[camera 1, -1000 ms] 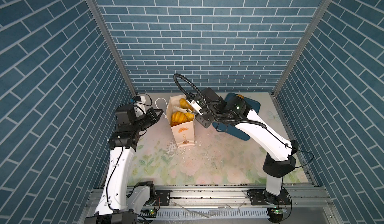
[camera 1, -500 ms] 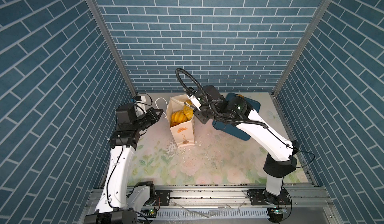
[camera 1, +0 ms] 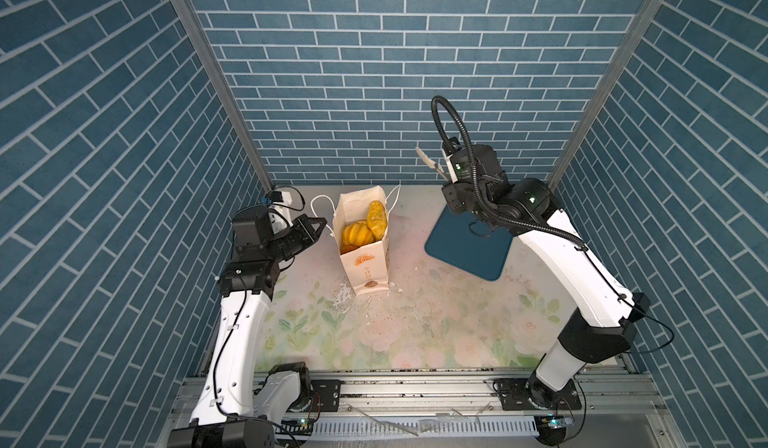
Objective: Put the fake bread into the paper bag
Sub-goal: 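Move the empty right tongs back over the tray toward the small croissant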
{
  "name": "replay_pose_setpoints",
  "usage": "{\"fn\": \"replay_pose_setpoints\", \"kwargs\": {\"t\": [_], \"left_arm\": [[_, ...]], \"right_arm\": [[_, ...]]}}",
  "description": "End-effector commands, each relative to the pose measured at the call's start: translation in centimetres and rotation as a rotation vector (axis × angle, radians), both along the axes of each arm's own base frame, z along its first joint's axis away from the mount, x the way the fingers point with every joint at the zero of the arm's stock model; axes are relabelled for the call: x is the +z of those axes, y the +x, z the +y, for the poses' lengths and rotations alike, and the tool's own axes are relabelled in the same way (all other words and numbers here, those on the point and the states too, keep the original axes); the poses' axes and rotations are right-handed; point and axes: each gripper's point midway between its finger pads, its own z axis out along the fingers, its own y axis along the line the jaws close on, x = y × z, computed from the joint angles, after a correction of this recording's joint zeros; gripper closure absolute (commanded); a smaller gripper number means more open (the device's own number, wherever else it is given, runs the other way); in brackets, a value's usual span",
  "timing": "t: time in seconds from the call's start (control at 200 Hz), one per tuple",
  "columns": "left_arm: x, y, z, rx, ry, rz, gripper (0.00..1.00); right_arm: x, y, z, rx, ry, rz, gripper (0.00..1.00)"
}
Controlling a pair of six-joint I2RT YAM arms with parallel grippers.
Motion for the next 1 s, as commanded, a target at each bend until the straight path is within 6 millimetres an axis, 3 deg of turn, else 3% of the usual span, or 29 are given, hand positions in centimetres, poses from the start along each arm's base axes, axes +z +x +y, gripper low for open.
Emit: {"fn": "replay_pose_setpoints", "kwargs": {"t": [0.0, 0.205, 0.495, 0.78, 0.995], "left_arm": [[0.3, 0.3, 0.1, 0.001, 0.012, -0.018, 0.92], [0.4, 0.5, 0.2, 0.002, 0.012, -0.021, 0.92], [0.4, 0.4, 0.2, 0.002, 0.011, -0.018, 0.92], [0.4, 0.4, 0.2, 0.005, 0.014, -0.019, 0.92], [0.6, 0.4, 0.3, 0.009, 0.016, -0.021, 0.92]], "right_arm": [[0.8, 0.4, -3.2, -0.115, 0.106, -0.026, 0.56], [-5.0, 2.4, -8.0, -0.266, 0.111, 0.090, 0.55], [-13.4, 5.8, -12.6, -0.420, 0.112, 0.255, 0.55], [-19.4, 9.7, -13.9, -0.468, 0.082, 0.353, 0.55], [-21.8, 12.5, -13.6, -0.466, 0.092, 0.378, 0.55]]}}
